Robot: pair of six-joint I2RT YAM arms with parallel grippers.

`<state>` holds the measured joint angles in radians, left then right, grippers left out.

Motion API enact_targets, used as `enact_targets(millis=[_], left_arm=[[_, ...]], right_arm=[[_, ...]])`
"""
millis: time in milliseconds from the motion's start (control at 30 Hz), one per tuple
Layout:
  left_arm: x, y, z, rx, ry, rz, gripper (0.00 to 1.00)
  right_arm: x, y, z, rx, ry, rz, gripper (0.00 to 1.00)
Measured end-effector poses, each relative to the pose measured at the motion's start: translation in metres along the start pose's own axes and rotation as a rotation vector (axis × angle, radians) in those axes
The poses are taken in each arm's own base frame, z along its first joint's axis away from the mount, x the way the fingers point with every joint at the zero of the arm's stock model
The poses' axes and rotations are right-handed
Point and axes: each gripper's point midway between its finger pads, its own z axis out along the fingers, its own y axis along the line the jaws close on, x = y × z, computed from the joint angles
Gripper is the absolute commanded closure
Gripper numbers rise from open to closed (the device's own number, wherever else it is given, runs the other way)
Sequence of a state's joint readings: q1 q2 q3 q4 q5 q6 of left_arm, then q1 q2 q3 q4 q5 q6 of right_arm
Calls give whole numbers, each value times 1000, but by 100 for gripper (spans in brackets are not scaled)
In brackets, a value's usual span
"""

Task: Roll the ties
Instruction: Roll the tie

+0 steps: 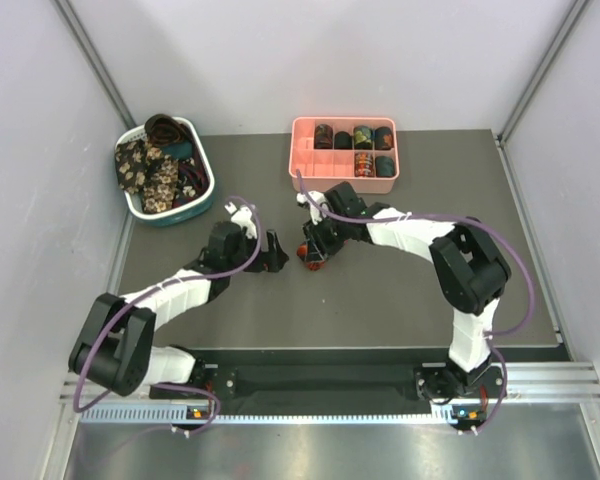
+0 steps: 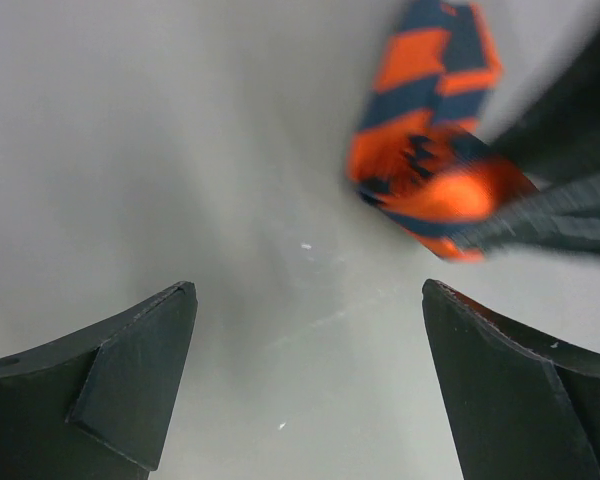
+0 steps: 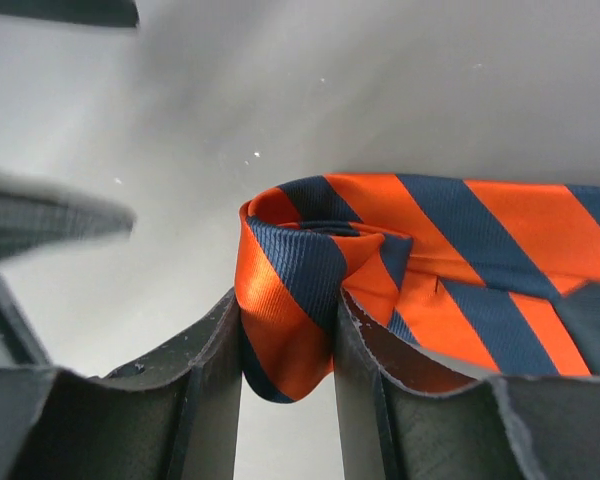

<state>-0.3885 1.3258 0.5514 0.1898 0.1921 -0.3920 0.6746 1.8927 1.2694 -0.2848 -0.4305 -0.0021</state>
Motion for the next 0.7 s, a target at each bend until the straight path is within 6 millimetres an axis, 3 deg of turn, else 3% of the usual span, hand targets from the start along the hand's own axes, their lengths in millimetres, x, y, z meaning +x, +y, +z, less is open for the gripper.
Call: enact_targets(millis=[300,433,700], left_arm=[[8,-49,-2,240,-65,328,1],[12,-56,13,275,-30,417,1],[1,-74,47,284,9,592,1]], right_arm=[[-4,-8,2,-210,-13,166,94],[-4,-11,0,-270,-26,206,93],[-3,-17,-2,-368,-70,280,94]])
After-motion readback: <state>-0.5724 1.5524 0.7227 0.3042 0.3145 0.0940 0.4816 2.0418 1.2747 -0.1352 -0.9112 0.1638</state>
